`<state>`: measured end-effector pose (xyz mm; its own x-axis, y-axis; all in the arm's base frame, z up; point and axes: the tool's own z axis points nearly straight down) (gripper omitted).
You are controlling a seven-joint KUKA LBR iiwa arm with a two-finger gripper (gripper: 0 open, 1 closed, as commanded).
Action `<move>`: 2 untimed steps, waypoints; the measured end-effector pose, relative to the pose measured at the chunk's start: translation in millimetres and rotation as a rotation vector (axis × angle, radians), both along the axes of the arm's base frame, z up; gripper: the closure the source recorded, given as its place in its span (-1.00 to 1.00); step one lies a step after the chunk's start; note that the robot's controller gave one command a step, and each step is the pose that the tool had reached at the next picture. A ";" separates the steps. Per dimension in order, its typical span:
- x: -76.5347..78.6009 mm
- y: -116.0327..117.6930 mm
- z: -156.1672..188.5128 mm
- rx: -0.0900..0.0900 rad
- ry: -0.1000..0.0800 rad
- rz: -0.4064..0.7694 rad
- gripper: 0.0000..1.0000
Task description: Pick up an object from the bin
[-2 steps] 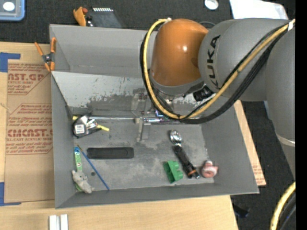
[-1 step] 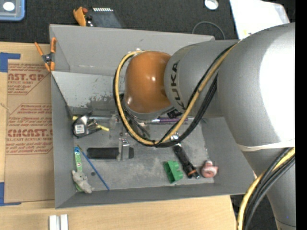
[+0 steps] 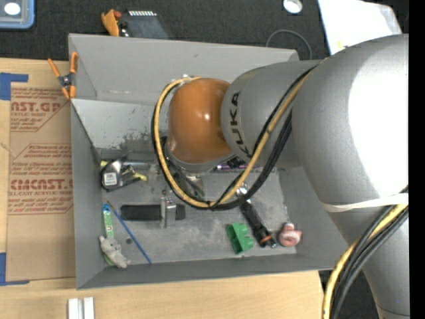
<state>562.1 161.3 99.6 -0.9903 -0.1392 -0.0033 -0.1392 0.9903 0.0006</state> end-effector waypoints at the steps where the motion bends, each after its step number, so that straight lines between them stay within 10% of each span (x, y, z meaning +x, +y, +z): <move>1: -8.5 30.1 1.7 0.004 0.003 0.015 -1.00; 2: -9.6 22.9 -30.8 0.002 -0.003 -0.058 -1.00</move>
Offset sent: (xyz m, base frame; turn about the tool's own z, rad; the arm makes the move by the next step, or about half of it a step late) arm -0.0094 0.0224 -0.0296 0.0589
